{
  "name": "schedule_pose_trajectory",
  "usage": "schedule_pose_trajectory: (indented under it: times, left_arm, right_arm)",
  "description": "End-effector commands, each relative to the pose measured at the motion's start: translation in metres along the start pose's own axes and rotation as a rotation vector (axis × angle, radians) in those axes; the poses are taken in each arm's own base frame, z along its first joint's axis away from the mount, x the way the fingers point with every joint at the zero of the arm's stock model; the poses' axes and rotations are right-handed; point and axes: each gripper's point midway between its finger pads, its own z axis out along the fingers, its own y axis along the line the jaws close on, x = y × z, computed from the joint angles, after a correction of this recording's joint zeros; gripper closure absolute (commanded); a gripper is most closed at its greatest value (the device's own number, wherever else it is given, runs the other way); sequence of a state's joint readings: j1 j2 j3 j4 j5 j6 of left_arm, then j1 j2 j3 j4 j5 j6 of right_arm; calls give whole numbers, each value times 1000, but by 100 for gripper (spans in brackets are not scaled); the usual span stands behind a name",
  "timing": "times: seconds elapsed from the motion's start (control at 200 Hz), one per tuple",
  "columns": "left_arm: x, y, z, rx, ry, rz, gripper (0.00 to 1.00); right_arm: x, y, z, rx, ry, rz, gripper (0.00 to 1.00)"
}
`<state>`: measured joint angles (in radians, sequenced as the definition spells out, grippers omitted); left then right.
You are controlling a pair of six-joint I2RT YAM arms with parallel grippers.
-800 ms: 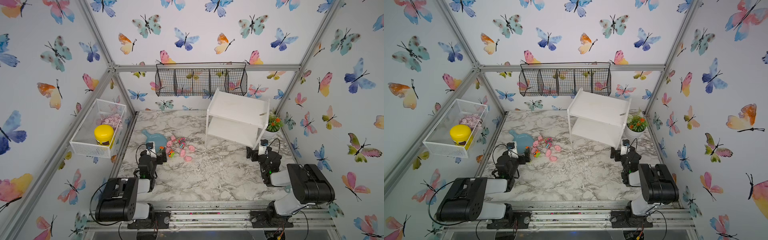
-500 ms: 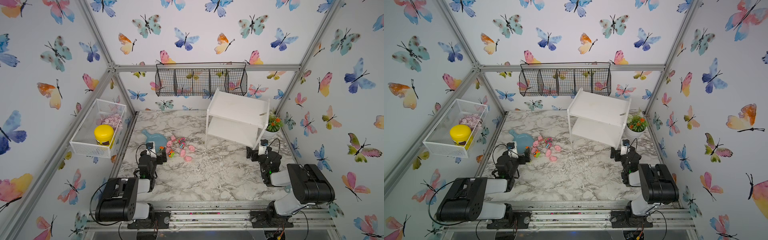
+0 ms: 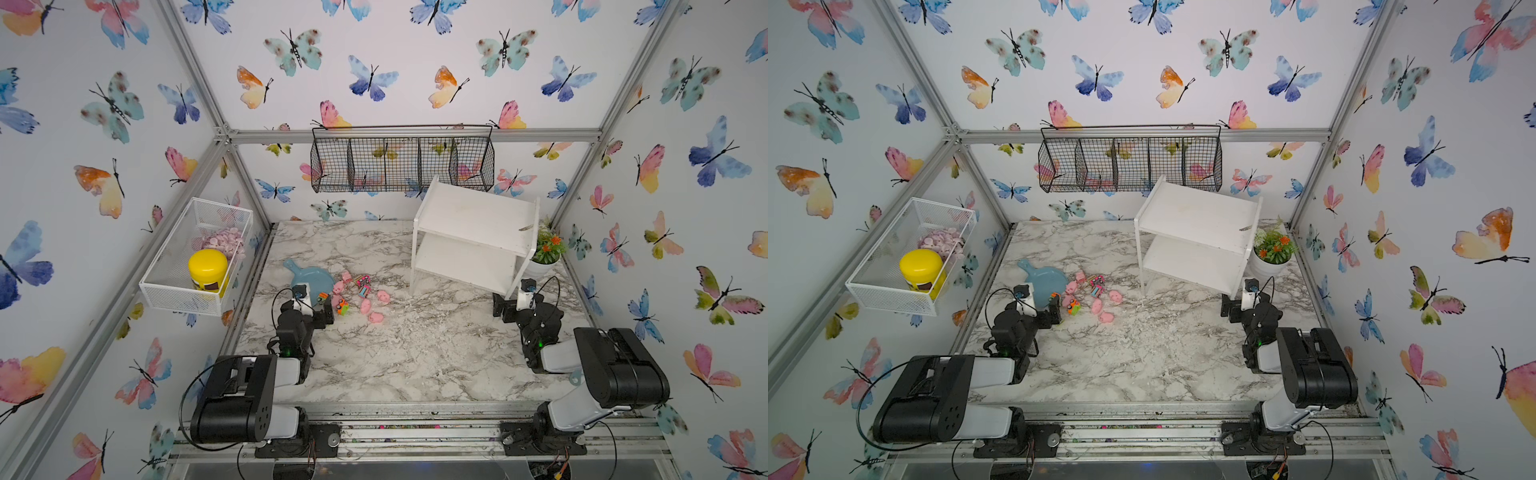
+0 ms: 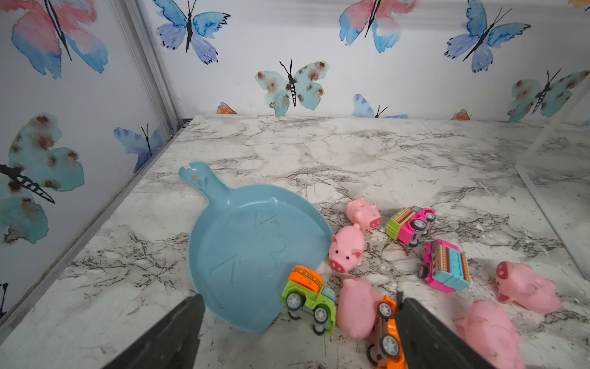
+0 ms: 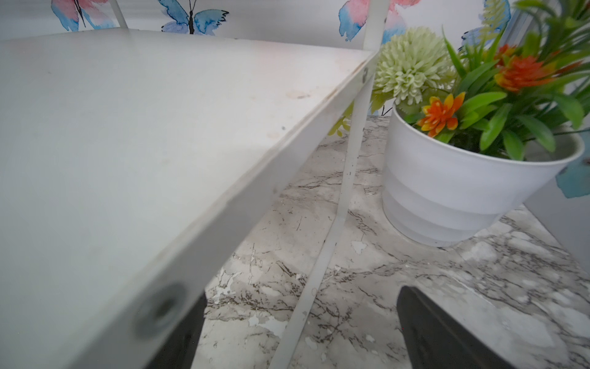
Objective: Organize plastic toys on shelves
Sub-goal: Pick up the plastic toy at the center of the board.
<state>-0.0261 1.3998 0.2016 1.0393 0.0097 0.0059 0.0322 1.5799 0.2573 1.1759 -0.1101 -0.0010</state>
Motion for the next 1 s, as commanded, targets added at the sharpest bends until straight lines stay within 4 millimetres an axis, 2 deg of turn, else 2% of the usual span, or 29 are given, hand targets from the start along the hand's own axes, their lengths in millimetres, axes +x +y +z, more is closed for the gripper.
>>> schedule_pose_trajectory:
  times: [0.0, 0.17, 0.295, 0.466, 0.621, 0.786, 0.906, 0.996]
  left_arm:
    - [-9, 3, 2, -14, -30, -7, 2]
    - [-23, 1, 3, -8, -34, 3, 1]
    - [-28, 3, 5, -24, 42, -1, 1]
    - [-41, -4, -4, 6, 92, -43, 2]
    - [-56, -22, -10, 98, 135, -124, 2]
    - [-72, -47, -18, 234, 175, -275, 1]
    - [-77, -68, -22, 343, 238, -373, 1]
    - [-74, -79, -22, 395, 317, -445, 2]
  right_arm:
    - [-7, -11, -3, 50, -22, 9, 0]
    - [-32, -12, -32, 77, -106, 6, 0]
    - [-38, -13, -53, 95, -97, 26, 0]
    - [-46, -15, -75, 115, -58, 154, 0]
    - [-67, -5, -94, 59, -89, 291, 0]
    - [-89, 19, -107, -96, -116, 508, 0]
    - [-104, 57, -116, -331, -84, 543, 0]
    - [-109, 84, -122, -503, -27, 559, 0]
